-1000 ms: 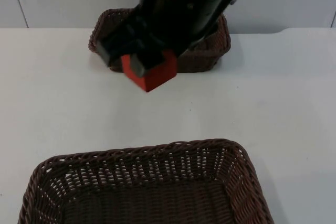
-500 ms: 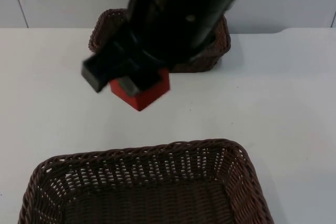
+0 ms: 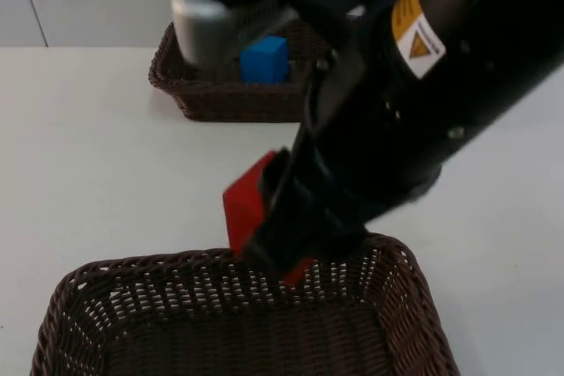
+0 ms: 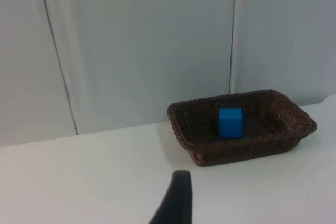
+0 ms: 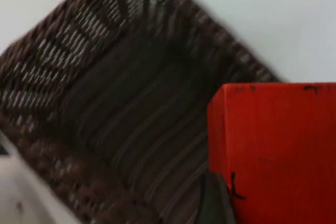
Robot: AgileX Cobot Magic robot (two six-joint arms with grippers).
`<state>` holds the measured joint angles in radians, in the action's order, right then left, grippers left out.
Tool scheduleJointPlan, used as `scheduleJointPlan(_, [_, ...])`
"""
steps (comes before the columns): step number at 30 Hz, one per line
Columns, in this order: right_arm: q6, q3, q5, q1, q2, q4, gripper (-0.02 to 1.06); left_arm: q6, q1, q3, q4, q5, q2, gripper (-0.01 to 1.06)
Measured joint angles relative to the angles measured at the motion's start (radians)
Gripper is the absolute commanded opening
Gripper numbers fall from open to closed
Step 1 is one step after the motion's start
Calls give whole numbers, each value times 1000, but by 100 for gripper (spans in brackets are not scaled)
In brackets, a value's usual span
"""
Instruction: Pick up one cube with the left hand and place it into the upper basket. Pick up one cube with the right hand and place it into the lower basket.
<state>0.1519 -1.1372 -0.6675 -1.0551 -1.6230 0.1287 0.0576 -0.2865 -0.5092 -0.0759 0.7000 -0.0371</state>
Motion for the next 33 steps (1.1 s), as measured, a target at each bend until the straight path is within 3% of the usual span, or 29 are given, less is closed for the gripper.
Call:
scheduleJointPlan(3, [-177, 29, 18, 0, 0, -129, 0, 0, 0, 0, 0, 0, 0, 78])
scheduleJointPlan(9, [-291, 40, 36, -2, 2, -155, 0, 0, 0, 0, 0, 0, 0, 78])
scheduleJointPlan(33, [-384, 40, 66, -2, -10, -155, 0, 0, 0, 0, 0, 0, 0, 78])
